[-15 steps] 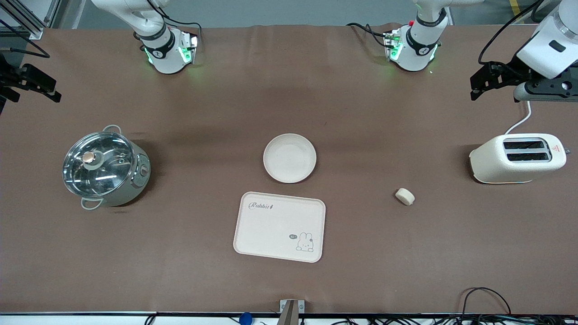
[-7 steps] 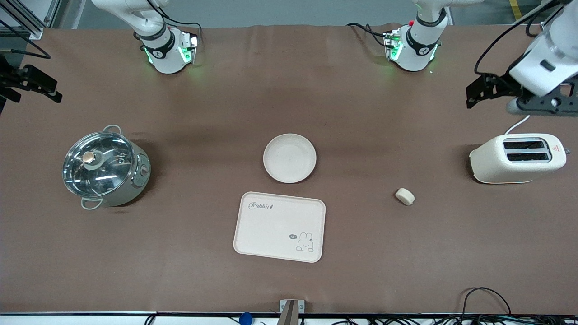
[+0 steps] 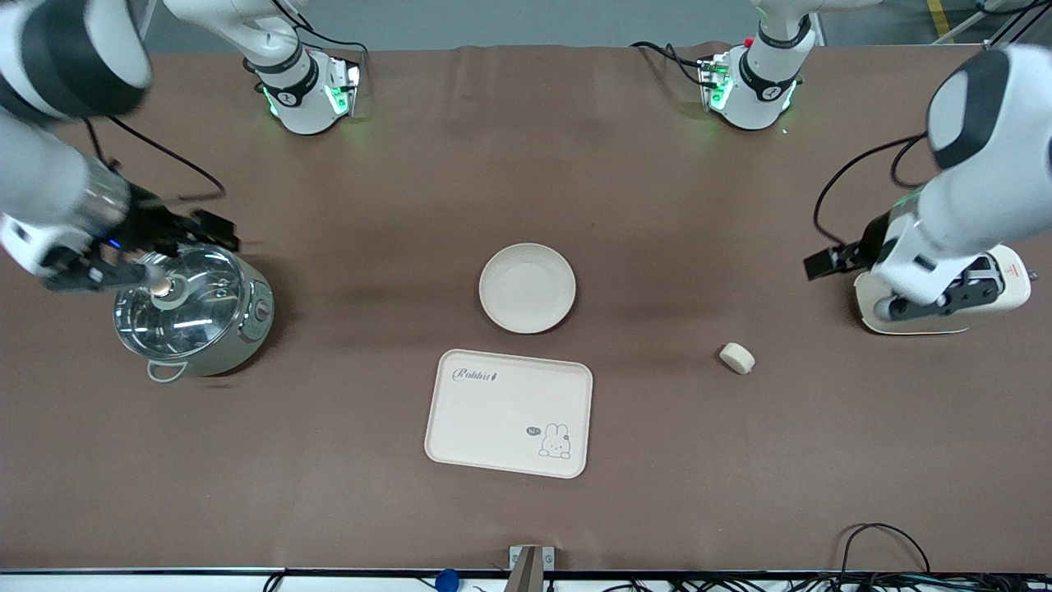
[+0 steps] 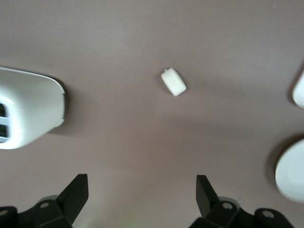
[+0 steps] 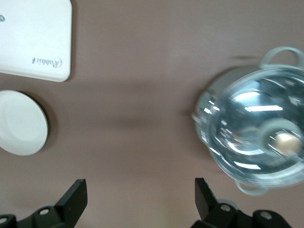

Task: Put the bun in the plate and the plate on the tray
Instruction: 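Reach the left gripper to the bun while the right gripper nears the plate, then grasp the bun with the left gripper while the right gripper grips the plate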

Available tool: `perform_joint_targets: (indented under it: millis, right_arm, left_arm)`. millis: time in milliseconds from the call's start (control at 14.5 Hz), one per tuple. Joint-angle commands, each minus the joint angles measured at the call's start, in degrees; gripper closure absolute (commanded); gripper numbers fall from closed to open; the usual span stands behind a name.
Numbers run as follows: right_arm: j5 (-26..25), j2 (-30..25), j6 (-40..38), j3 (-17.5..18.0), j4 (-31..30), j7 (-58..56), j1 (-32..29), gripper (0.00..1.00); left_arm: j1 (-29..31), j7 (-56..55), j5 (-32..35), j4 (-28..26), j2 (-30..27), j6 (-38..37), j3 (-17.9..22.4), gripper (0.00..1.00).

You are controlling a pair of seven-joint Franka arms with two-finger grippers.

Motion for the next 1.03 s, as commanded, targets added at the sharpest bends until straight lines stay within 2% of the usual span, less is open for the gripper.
perform_joint_targets:
  millis: [0, 138, 344, 481, 688, 962]
  right_arm:
    - [4.8, 4.4, 6.0, -0.5, -1.9, 1.4, 2.2, 0.0]
    - [8.4, 4.5, 12.6, -0.4, -8.4, 1.5, 2.8, 0.0]
    - [17.5, 4.4, 18.7, -0.4, -16.2, 1.4, 4.2, 0.0]
    - [18.2, 4.6, 21.8, -0.4, -18.7, 1.4, 7.8, 0.0]
    - [18.4, 5.5, 32.0, -0.4, -24.4, 1.4, 12.4, 0.0]
    - [21.4, 7.5, 34.7, -0.5, -24.9, 5.4, 17.3, 0.0]
  left_arm:
    - [-0.1, -6.9, -1.0, -2.5, 3.8, 6.3, -0.1, 0.0]
    - [-0.3, -14.1, -1.0, -3.0, 8.3, 11.0, -0.2, 0.0]
    - [-1.9, -21.6, -0.3, -3.1, 14.1, 15.8, -0.4, 0.0]
    - [-1.8, -27.4, -0.2, -3.1, 17.6, 20.5, -0.4, 0.0]
    - [-2.0, -30.1, -0.2, -3.2, 21.7, 25.0, -0.4, 0.0]
    - [-1.1, -30.1, 1.7, -3.1, 25.2, 26.8, -0.1, 0.01]
